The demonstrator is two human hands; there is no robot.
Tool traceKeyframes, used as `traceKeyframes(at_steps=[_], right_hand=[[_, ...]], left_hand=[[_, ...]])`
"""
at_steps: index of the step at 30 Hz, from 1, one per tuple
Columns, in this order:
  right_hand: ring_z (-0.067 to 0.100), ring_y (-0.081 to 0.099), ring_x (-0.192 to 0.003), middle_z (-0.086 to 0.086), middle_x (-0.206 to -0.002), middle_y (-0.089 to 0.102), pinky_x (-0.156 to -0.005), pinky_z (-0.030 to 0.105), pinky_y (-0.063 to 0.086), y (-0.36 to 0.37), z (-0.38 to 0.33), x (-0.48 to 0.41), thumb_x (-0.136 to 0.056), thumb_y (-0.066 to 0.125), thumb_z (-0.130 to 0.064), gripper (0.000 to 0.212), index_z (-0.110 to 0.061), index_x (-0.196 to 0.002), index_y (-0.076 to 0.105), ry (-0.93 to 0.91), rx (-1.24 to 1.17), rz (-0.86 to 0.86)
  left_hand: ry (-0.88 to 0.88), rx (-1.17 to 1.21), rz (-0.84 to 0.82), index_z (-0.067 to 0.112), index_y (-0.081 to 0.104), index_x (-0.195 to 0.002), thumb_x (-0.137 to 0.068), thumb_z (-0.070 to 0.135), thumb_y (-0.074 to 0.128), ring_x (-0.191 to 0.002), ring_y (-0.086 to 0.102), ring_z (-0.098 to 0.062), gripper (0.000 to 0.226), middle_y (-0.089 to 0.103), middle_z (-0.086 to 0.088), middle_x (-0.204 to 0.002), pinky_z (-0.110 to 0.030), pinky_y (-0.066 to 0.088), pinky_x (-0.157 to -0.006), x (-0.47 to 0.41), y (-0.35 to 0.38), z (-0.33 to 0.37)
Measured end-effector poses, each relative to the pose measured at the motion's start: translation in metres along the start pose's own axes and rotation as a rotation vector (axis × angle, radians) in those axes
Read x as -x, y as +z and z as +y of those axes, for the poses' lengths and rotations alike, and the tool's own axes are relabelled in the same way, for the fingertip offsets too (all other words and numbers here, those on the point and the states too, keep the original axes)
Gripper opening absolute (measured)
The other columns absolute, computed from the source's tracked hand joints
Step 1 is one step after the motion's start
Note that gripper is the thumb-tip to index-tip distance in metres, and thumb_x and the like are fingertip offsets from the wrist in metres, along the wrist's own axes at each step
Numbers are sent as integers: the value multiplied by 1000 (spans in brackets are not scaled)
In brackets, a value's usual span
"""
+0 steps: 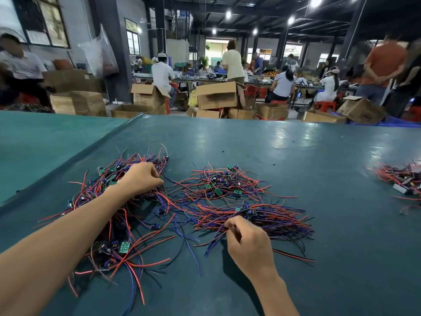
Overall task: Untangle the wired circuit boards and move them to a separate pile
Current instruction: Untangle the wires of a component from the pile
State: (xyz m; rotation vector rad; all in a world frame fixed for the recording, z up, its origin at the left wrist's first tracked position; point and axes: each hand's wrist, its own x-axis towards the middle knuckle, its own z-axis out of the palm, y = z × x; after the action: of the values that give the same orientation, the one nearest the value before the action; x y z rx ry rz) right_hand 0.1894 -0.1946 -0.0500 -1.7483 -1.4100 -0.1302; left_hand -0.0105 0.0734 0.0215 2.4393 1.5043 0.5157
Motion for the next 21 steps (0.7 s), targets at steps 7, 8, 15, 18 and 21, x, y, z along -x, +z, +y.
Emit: traceKeyframes(at_steps=[7, 8, 15, 18, 21], right_hand=[[10, 57, -54, -12, -65, 63, -49, 28, 49, 4, 3, -1, -79, 72, 2, 19, -16, -83, 70, -43, 42, 39], [10, 57, -54, -12, -64, 63, -49, 29, 49, 4, 3, 0, -79, 73, 2, 20, -17, -83, 70, -46, 46, 43], [8, 55, -56, -13, -64, 62, -53, 23, 45, 3, 2, 1, -82, 70, -3, 19, -21, -85, 69, 3, 30, 15], [8, 56, -59, -15, -66, 62, -56, 20, 43, 3, 2, 2, -84, 69, -6, 18, -24, -87, 70, 48, 31, 0], [11, 62, -64, -14, -73, 68, -60, 31, 51, 3, 1, 2, -84, 71, -4, 19, -21, -89, 72, 52, 20, 21]], left_hand=[[-15, 442, 337, 15, 69, -119, -92, 24, 71, -85, 64, -19, 29, 69, -4, -95, -34, 52, -88, 4, -46, 20], [-36, 579, 294, 12, 68, -120, -94, 21, 69, -81, 64, -19, 28, 69, -6, -94, -34, 54, -84, 8, -53, 24], [-179, 1595, -349, 2, 69, -117, -94, 10, 59, -76, 70, -11, 27, 72, -6, -92, -25, 60, -67, 57, -61, 46], [-187, 1698, -462, 2, 67, -123, -87, 13, 65, -77, 68, -10, 38, 72, -7, -101, -24, 60, -67, 72, -48, 50], [-165, 1714, -489, 3, 70, -120, -86, 14, 67, -75, 67, -9, 36, 71, -8, -107, -24, 59, -64, 81, -34, 53]])
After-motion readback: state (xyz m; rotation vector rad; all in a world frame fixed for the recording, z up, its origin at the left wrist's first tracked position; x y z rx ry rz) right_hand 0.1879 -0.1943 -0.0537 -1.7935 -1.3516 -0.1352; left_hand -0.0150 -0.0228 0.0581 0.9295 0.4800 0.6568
